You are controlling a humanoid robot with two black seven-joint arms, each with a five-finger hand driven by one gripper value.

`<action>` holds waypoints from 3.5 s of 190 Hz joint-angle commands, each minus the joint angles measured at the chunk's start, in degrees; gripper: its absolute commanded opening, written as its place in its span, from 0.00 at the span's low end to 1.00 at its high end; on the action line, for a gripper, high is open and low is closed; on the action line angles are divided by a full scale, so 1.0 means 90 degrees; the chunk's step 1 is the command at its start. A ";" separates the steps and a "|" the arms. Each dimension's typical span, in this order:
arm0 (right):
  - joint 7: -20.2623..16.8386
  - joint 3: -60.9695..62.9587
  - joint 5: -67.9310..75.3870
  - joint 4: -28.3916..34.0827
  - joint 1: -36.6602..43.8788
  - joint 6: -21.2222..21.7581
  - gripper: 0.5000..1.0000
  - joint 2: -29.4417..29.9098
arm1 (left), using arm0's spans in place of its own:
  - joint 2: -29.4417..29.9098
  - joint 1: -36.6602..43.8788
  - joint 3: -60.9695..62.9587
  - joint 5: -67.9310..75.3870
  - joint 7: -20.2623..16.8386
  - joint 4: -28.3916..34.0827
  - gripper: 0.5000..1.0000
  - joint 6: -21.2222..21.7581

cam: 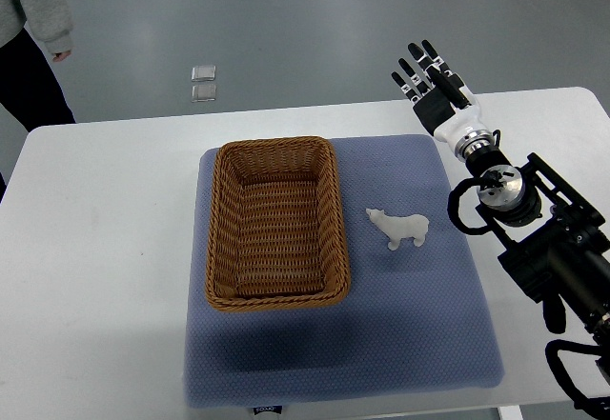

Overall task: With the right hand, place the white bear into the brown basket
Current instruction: 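Move the right hand over the white polar bear figurine, then close the right hand fingers around the white bear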

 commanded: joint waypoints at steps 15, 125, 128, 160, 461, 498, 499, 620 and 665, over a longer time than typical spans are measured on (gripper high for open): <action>0.0000 -0.0010 0.0000 0.0000 0.0008 0.0000 0.86 -0.0001 | 0.0000 0.0000 -0.0008 0.0001 0.0000 -0.0010 1.00 -0.0001; 0.0010 -0.1631 -0.1904 0.0782 0.0565 0.0508 0.86 -0.1105 | 0.0000 -0.0098 -0.0037 -0.0008 0.0010 -0.0010 1.00 -0.0001; 0.0010 -0.1844 -0.2011 0.0782 0.0701 0.0518 0.86 -0.1231 | 0.0000 -0.0107 -0.0037 -0.0008 0.0019 -0.0020 1.00 -0.0001; -0.0058 -0.4189 -0.2715 0.0801 0.2147 0.0693 0.86 -0.2384 | 0.0000 -0.0117 -0.0037 0.0001 0.0019 -0.0049 1.00 -0.0001; -0.2070 -0.9512 -0.3076 0.3116 0.4822 0.0752 0.81 -0.3448 | 0.0000 -0.0195 0.0002 0.0001 0.0312 -0.0049 1.00 -0.0010; -0.2060 -0.9502 -0.3096 0.3106 0.4559 0.0508 0.73 -0.3419 | 0.0000 -0.0195 -0.0008 0.0001 0.0312 -0.0039 1.00 -0.0010; -0.2060 -0.9502 -0.3096 0.3106 0.4559 0.0508 0.73 -0.3419 | 0.0000 -0.0195 -0.0008 0.0001 0.0312 -0.0039 1.00 -0.0010; -0.2051 -0.9414 -0.3447 0.3028 0.4149 0.0410 0.27 -0.3282 | 0.0000 -0.0205 -0.0008 0.0001 0.0312 -0.0039 1.00 -0.0010; -0.2051 -0.9414 -0.3896 0.2891 0.4070 0.0303 0.00 -0.3224 | 0.0000 -0.0205 -0.0008 0.0001 0.0312 -0.0029 1.00 -0.0010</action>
